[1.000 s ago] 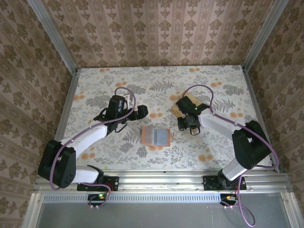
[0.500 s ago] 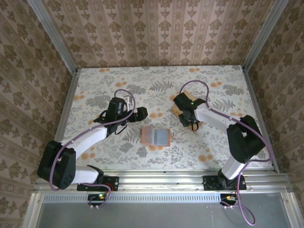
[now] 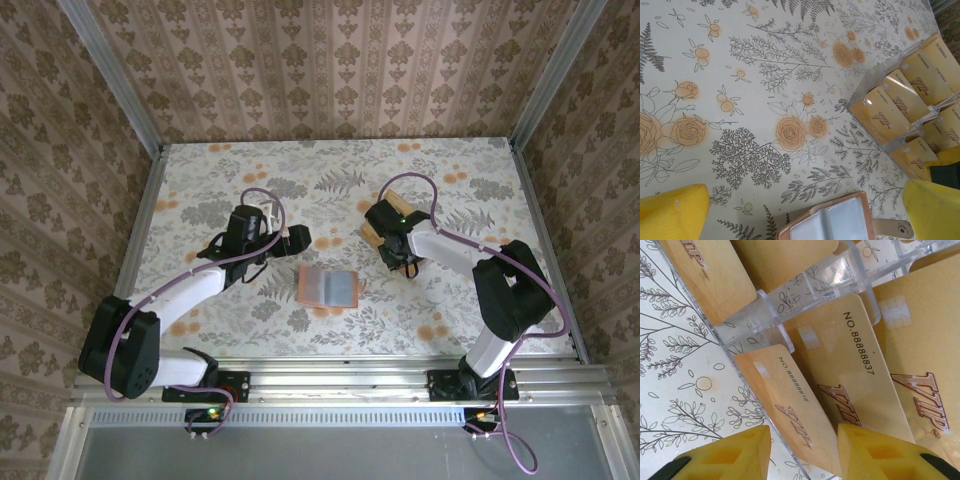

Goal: Put the credit cards into the card holder

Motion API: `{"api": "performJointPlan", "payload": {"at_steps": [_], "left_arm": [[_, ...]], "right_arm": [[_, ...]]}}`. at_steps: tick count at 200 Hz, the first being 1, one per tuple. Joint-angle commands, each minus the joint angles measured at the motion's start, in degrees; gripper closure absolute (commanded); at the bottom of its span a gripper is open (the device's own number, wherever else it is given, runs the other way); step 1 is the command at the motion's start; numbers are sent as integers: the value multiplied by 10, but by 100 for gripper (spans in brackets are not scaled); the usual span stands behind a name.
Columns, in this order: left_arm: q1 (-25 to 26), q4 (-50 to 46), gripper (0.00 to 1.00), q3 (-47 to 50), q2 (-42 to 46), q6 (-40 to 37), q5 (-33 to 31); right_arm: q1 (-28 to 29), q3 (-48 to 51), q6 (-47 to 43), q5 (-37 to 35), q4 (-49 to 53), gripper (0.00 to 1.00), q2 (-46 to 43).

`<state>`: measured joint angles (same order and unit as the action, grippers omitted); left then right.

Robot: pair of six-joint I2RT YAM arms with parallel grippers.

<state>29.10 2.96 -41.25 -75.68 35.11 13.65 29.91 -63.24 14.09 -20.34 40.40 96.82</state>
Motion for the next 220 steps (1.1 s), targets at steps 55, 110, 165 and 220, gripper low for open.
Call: {"api": "performJointPlan", "payload": {"at_steps": [55,110,165,220], "left_arm": [[-6,10,0,5,4,8,-2],[-6,6,0,6,8,7,0],[-6,3,0,9,12,7,0],[-6,1,0,9,11,7,0]], "right_arm": [[37,19,46,90,-1,63,-6],[40,-5,33,52,22,62,-25],[-18,-57,-19,26,59,63,-47],[-35,-50,-54,47,59,67,-32]]}}
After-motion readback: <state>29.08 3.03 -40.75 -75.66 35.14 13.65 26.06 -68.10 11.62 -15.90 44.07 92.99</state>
